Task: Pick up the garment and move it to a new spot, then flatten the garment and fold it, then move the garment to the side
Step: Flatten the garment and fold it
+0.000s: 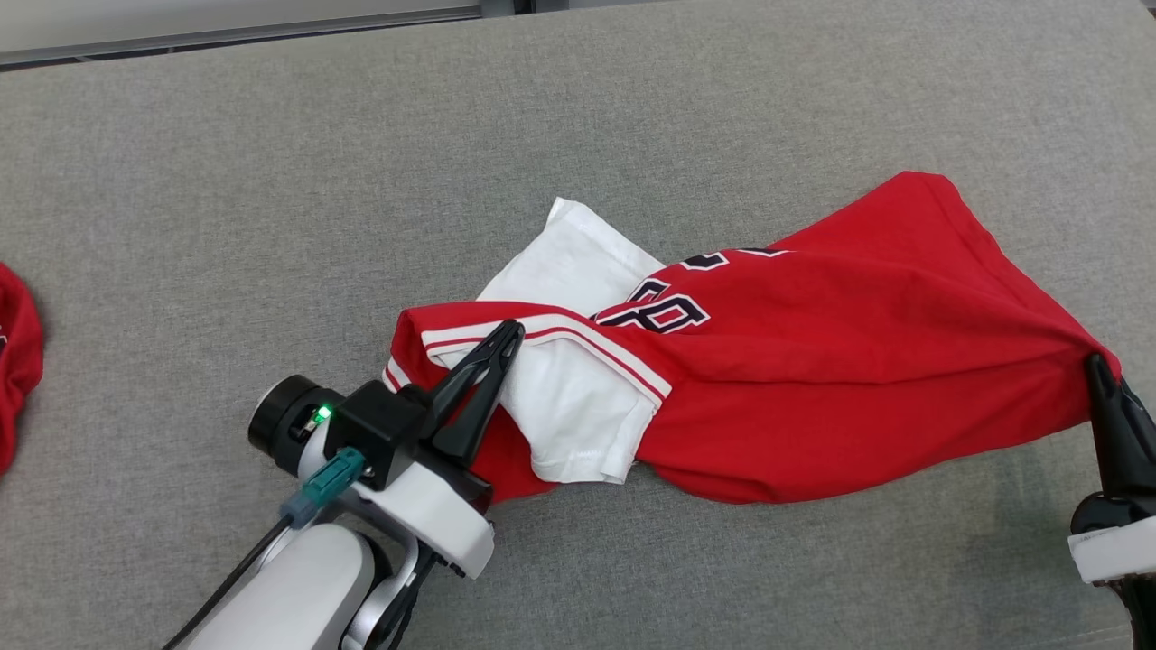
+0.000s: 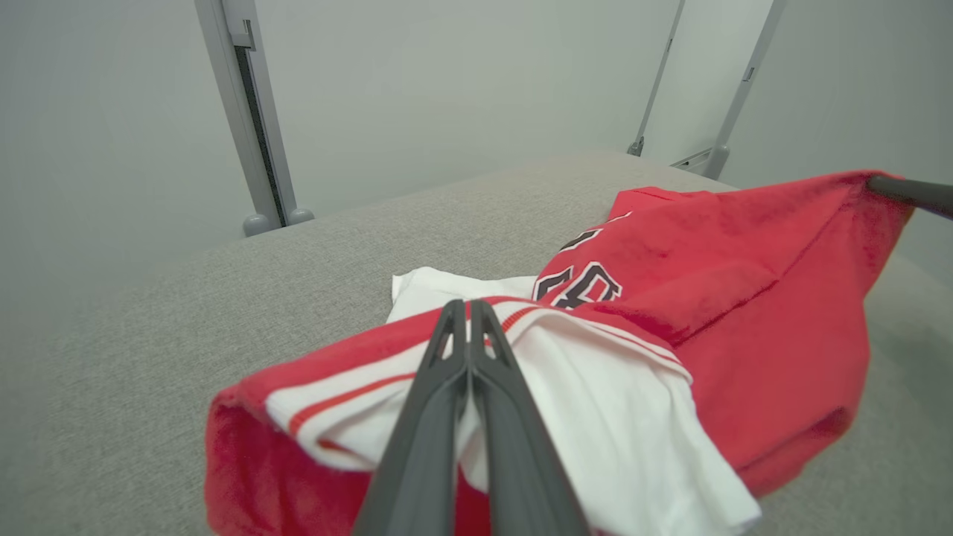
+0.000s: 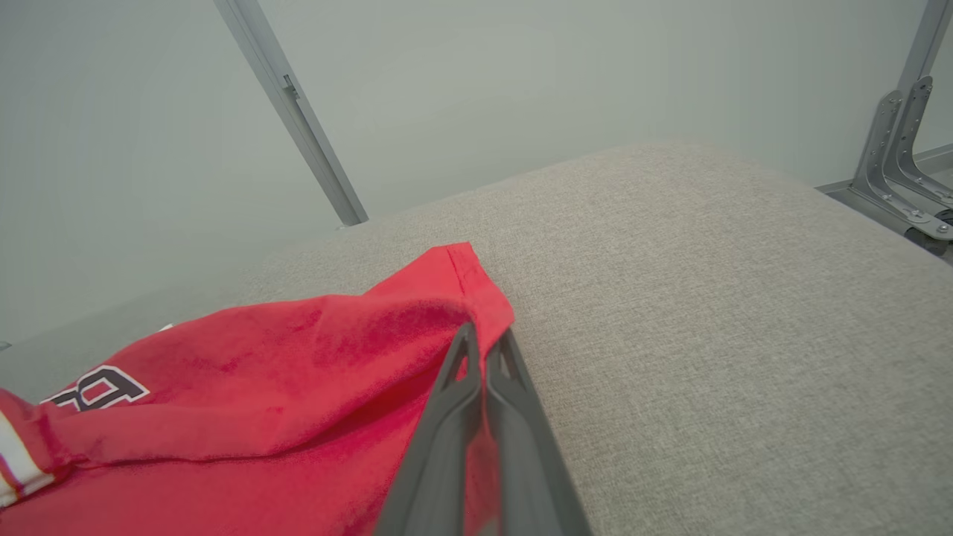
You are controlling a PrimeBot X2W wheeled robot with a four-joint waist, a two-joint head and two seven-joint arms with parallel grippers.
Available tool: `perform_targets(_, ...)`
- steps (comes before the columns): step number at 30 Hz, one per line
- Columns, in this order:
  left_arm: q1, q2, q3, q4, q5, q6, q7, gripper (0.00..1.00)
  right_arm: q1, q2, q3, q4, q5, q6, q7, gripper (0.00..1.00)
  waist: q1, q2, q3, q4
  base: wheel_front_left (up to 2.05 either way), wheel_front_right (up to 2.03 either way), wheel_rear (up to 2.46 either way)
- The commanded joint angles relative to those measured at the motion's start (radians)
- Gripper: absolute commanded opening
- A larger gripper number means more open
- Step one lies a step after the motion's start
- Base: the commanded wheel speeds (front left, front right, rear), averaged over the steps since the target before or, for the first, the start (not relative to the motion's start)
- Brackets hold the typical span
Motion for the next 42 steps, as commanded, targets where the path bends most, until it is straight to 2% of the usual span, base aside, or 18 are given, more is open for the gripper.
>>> perform_targets(1,0.020,0.017,0.011,-0.034,-0.007,0.012,-0.007,0.00,0.006,-0.003,-0.005,0.003,0.006,0.000,-0.008,0.00,0.0000,-0.0001,-0.003,0.003,0.00,0.00,0.00)
perform_targets(4,0.050,0.040,0.025,-0.120,-0.011,0.029,-0.012,0.00,0.018,0.001,-0.008,0.009,0.007,0.000,-0.013,0.00,0.0000,-0.0001,-0.009,0.014,0.00,0.00,0.00)
perform_targets(12,-0.009,0.042,0.026,-0.218,-0.026,0.001,0.014,0.00,-0.012,0.004,0.024,0.012,0.006,0.000,-0.003,0.00,0.0000,-0.0001,-0.024,0.017,0.00,0.00,0.00)
perform_targets(16,-0.111,0.002,0.004,-0.136,-0.036,-0.038,0.060,0.00,-0.027,-0.003,0.036,0.009,0.006,0.000,-0.001,0.00,0.0000,-0.0001,-0.008,0.002,0.00,0.00,0.00)
perform_targets(19,-0.227,-0.070,-0.014,0.018,-0.043,-0.068,0.089,0.00,-0.036,-0.004,0.042,0.009,0.006,0.000,0.001,0.00,0.0000,-0.0001,0.016,-0.006,0.00,0.00,0.00)
perform_targets(21,-0.308,-0.132,-0.004,0.131,-0.028,-0.057,0.043,0.00,-0.046,-0.001,0.050,0.006,0.004,0.000,0.002,0.00,0.0000,-0.0001,0.031,-0.014,0.00,0.00,0.00)
perform_targets(22,-0.344,-0.157,0.003,0.183,-0.009,-0.044,0.002,0.53,-0.051,0.001,0.054,0.006,0.002,0.000,0.002,0.00,0.0000,-0.0001,0.039,-0.021,0.00,0.00,0.00)
perform_targets(23,-0.368,-0.182,0.006,0.217,0.005,-0.034,-0.043,1.00,-0.055,0.003,0.057,0.007,0.000,0.000,0.001,0.00,0.0000,-0.0001,0.046,-0.027,0.00,0.00,0.00)
perform_targets(25,-0.390,-0.219,0.020,0.251,0.001,-0.024,-0.093,1.00,-0.054,0.004,0.055,0.012,0.001,0.000,-0.004,0.00,0.0000,-0.0001,0.052,-0.029,0.00,0.00,0.00)
perform_targets(28,-0.348,-0.229,0.032,0.237,0.019,-0.022,-0.119,1.00,-0.040,0.005,0.044,0.019,0.004,0.000,-0.016,0.00,0.0000,-0.0001,0.055,-0.018,0.00,0.00,0.00)
perform_targets(31,-0.298,-0.208,0.041,0.217,0.024,-0.015,-0.120,1.00,-0.036,0.011,0.043,0.025,0.004,0.000,-0.020,0.00,0.0000,-0.0001,0.052,-0.011,0.00,0.00,0.00)
perform_targets(35,-0.192,-0.155,0.049,0.187,0.038,0.018,-0.121,1.00,-0.032,0.020,0.050,0.029,0.008,0.000,-0.024,0.00,0.0000,-0.0001,0.049,0.009,0.00,0.00,0.00)
perform_targets(38,-0.161,-0.120,0.031,0.208,0.059,0.039,-0.081,1.00,-0.039,0.019,0.060,0.030,0.007,0.000,-0.018,0.00,0.0000,-0.0001,0.051,0.022,0.00,0.00,0.00)
perform_targets(42,-0.198,-0.132,-0.016,0.238,0.076,0.019,-0.003,1.00,-0.062,0.016,0.072,0.026,0.006,0.000,-0.011,0.00,0.0000,-0.0001,0.058,0.024,0.00,0.00,0.00)
